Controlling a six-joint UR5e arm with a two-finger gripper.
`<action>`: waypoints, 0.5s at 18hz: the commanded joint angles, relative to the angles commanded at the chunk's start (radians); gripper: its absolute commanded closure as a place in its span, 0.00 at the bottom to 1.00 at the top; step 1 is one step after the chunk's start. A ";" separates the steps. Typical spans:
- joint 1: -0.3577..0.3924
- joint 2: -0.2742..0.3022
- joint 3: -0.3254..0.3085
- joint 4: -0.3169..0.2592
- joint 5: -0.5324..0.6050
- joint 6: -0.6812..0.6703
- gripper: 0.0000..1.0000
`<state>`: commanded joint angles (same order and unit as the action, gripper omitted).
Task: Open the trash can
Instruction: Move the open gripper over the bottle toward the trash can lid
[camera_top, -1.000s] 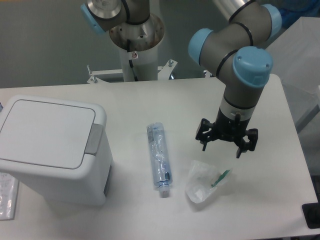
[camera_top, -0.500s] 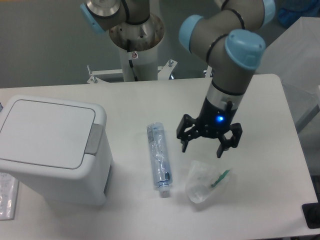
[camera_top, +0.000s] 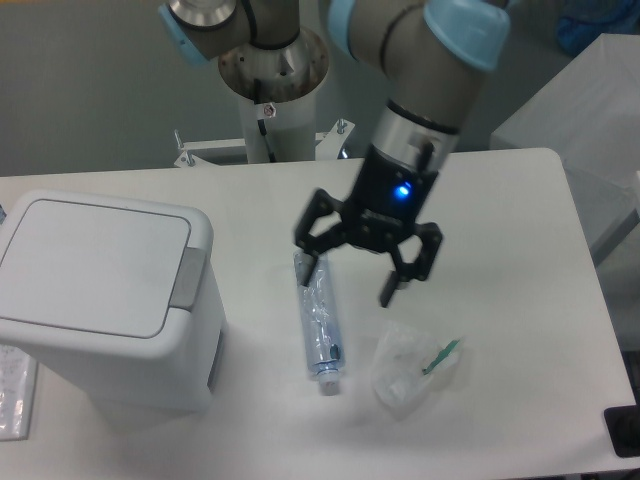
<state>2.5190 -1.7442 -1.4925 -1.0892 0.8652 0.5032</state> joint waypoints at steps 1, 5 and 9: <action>-0.020 0.011 -0.006 0.009 -0.002 -0.003 0.00; -0.063 0.005 -0.028 0.058 0.005 -0.018 0.00; -0.071 0.009 -0.061 0.092 0.008 -0.012 0.00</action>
<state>2.4482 -1.7349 -1.5538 -0.9971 0.8728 0.4909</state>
